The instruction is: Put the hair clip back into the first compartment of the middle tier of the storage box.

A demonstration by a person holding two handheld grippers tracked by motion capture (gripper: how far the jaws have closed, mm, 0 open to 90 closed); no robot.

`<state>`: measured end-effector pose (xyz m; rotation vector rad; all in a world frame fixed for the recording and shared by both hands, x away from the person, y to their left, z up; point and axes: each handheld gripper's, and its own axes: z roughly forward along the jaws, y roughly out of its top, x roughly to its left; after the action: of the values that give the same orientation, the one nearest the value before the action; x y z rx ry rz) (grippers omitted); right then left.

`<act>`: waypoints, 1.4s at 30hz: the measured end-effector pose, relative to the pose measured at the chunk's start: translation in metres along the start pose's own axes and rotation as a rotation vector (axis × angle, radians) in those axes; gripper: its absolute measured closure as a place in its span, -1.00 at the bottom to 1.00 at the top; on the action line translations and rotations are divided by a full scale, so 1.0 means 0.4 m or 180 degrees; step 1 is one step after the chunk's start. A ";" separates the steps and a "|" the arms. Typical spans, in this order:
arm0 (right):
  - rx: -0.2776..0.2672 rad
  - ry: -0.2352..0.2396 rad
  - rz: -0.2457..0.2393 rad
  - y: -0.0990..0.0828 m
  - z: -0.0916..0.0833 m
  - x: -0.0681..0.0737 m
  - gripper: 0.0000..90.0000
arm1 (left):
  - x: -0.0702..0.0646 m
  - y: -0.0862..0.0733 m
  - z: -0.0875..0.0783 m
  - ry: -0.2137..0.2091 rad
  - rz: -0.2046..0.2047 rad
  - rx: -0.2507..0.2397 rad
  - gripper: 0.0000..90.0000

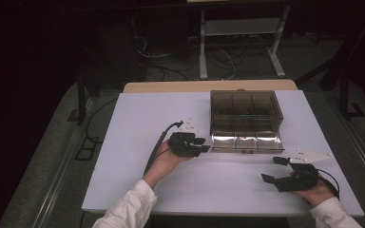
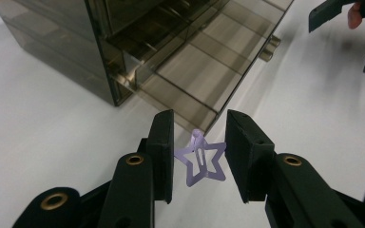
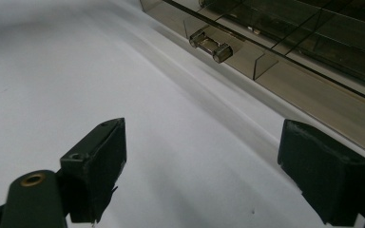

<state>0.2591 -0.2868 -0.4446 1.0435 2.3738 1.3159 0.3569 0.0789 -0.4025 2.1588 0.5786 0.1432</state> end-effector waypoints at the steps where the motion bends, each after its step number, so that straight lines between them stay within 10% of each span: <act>1: -0.0006 0.0002 0.0010 0.000 0.000 -0.001 -0.63 | 0.000 0.003 0.001 -0.0007 0.0005 -0.0011 0.41; 42: -0.0009 -0.0017 0.0033 -0.001 -0.003 -0.002 -0.63 | -0.006 0.112 0.135 -0.0096 0.0205 0.0028 0.41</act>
<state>0.2587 -0.2884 -0.4443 1.0586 2.3652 1.3182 0.3868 0.0156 -0.4003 2.1856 0.4936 0.1432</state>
